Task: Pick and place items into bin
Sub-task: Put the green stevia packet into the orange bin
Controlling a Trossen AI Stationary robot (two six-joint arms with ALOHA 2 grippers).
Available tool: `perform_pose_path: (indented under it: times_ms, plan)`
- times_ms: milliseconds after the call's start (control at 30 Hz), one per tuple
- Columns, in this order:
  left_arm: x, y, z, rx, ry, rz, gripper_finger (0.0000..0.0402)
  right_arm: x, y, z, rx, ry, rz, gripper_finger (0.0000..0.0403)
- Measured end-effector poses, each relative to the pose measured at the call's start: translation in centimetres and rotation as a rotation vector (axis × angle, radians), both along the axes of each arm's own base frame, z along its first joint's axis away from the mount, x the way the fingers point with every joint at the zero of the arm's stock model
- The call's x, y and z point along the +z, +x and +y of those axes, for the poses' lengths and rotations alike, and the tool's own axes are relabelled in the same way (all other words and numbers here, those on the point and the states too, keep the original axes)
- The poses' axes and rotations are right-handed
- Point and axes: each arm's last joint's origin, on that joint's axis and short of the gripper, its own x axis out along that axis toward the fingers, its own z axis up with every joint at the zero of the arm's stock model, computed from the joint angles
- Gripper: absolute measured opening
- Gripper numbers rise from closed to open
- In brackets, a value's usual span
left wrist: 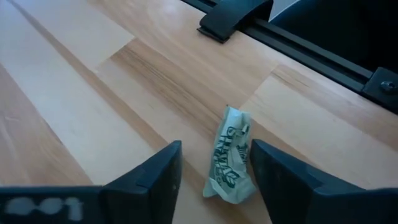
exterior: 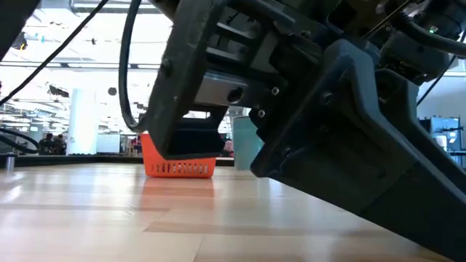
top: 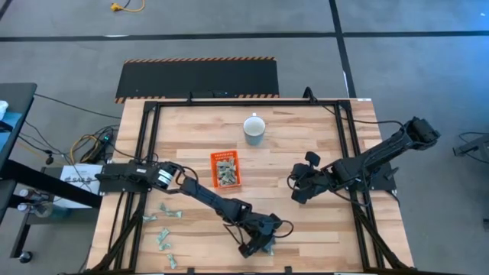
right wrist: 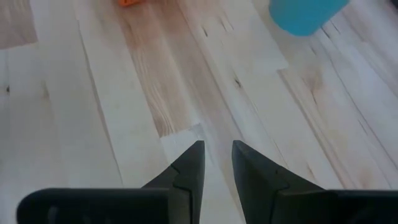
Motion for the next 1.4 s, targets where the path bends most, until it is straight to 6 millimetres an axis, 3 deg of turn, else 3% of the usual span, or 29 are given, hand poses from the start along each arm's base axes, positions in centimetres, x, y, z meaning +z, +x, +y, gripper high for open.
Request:
perform_pose_path:
  times_ms: [500, 800, 933, 1167, 1400]
  plan:
    - [-0.2, -0.2, 0.2, 0.062, -0.029, 0.083, 0.0043, 0.0, 0.0, 0.0, 0.001, -0.001, 0.003, 0.0076]
    - [1.0, -0.8, 0.6, 0.162, -0.025, 0.155, 0.0007, 0.0, 0.0, 0.0, 0.001, -0.001, 0.003, 0.0076]
    - [2.7, -1.7, 1.3, 0.245, 0.05, 0.215, 0.0008, 0.0, 0.0, 0.0, 0.002, -0.001, 0.003, 0.0076]
    - [7.5, -4.9, 3.2, 0.405, 0.265, 0.325, 0.0006, 0.0, 0.0, 0.0, 0.002, -0.001, 0.003, 0.0076]
    - [11.3, -8.0, 6.3, 0.589, 0.538, 0.395, 0.0007, 0.0, 0.0, 0.0, -0.004, 0.005, -0.003, 0.0076]
